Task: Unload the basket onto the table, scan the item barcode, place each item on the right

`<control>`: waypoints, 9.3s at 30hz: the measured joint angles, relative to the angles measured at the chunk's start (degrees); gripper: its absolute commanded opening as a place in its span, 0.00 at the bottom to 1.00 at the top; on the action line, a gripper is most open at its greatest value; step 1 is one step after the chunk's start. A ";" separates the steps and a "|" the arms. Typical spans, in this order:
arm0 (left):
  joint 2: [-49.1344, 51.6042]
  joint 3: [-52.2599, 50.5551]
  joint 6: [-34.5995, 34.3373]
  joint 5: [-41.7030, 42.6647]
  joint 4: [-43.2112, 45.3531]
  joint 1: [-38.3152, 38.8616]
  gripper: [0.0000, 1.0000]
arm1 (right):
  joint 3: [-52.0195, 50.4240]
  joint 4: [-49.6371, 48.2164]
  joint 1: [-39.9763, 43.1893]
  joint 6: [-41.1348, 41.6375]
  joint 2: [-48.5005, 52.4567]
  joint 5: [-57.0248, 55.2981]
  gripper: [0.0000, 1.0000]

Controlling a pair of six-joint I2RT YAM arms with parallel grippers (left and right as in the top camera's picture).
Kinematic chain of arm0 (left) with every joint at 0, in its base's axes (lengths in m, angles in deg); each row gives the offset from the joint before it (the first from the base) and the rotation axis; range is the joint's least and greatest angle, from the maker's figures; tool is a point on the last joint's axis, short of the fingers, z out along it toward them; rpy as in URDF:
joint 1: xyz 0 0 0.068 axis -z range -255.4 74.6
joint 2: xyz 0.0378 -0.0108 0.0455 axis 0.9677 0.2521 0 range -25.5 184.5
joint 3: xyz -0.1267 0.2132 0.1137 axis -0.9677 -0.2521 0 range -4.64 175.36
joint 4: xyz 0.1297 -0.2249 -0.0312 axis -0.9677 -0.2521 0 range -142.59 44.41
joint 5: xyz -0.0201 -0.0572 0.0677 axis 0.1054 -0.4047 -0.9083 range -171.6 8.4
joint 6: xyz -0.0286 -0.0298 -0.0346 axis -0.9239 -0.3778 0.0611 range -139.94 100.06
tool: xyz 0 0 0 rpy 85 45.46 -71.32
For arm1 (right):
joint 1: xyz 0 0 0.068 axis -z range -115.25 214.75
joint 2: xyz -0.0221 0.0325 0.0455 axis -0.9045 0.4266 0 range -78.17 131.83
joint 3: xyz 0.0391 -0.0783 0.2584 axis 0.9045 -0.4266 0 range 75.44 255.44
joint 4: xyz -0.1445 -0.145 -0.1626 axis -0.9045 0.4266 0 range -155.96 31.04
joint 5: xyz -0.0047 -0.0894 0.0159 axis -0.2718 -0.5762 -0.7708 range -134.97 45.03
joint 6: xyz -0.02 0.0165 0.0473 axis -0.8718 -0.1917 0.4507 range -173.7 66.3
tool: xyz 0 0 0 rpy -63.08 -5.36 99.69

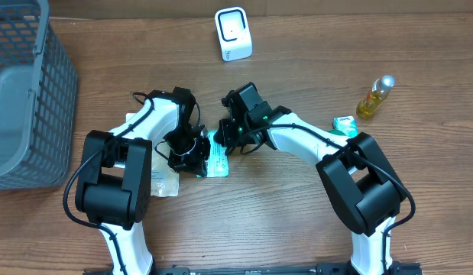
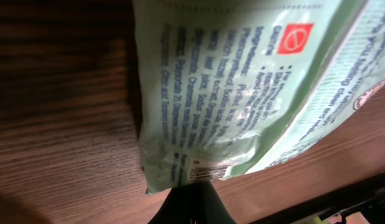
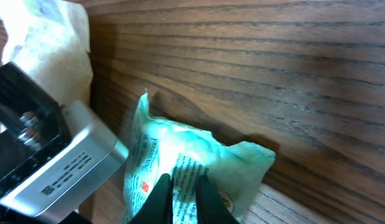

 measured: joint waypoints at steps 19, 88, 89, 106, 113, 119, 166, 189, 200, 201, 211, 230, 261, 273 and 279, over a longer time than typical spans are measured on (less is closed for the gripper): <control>-1.42 -4.33 -2.40 -0.02 4.31 0.00 0.04 | 0.48 1.44 -0.20 0.04 0.00 -1.22 0.09; -6.54 -0.33 -7.21 -3.17 15.98 0.20 0.17 | 2.49 21.00 13.33 -4.09 -1.99 2.40 1.00; -6.54 -0.15 -6.34 -3.17 14.88 -0.39 0.15 | 2.49 20.94 13.33 -4.15 -2.01 2.25 1.00; -6.47 -0.07 2.89 -2.54 5.33 -3.02 0.04 | 1.55 21.07 13.33 -4.66 -2.03 3.10 0.74; -3.02 -0.07 3.06 -2.08 7.28 -3.02 0.04 | -0.24 18.56 13.31 -5.05 -2.14 6.71 0.73; 0.59 0.48 3.10 -0.09 7.28 -3.06 0.04 | -2.34 15.80 13.33 -5.38 -2.51 9.99 0.66; 1.51 1.25 3.10 1.73 7.30 -3.15 0.04 | -14.99 -10.75 11.43 3.17 -3.10 27.10 0.41; 2.12 1.25 3.10 5.64 10.08 -2.91 0.04 | -14.99 -11.30 10.43 3.30 -3.10 27.02 0.43; 2.14 1.25 3.10 5.84 10.45 -1.70 0.04 | -15.04 -12.04 10.03 3.50 -3.10 26.88 0.31; 2.14 1.25 3.10 5.84 10.45 -1.70 0.04 | -15.04 -12.02 10.05 3.50 -3.10 26.88 0.31; 2.14 1.25 3.10 5.84 10.45 -1.70 0.04 | -15.04 -12.31 10.03 3.52 -3.10 26.86 0.25; 2.14 1.25 3.10 5.99 10.67 -1.55 0.04 | -15.04 -12.90 8.90 3.58 -3.10 24.00 0.18; 0.68 33.35 3.10 -14.95 1.05 -7.08 0.47 | -15.06 -12.70 8.70 3.06 -3.10 22.64 0.04; 0.33 33.92 3.28 -39.76 3.61 -9.73 1.00 | -10.32 -0.39 8.48 -1.44 -3.10 21.42 0.04; 0.33 33.92 3.06 -43.08 4.76 -13.20 1.00 | 5.18 20.13 8.44 -10.03 -3.10 13.64 0.04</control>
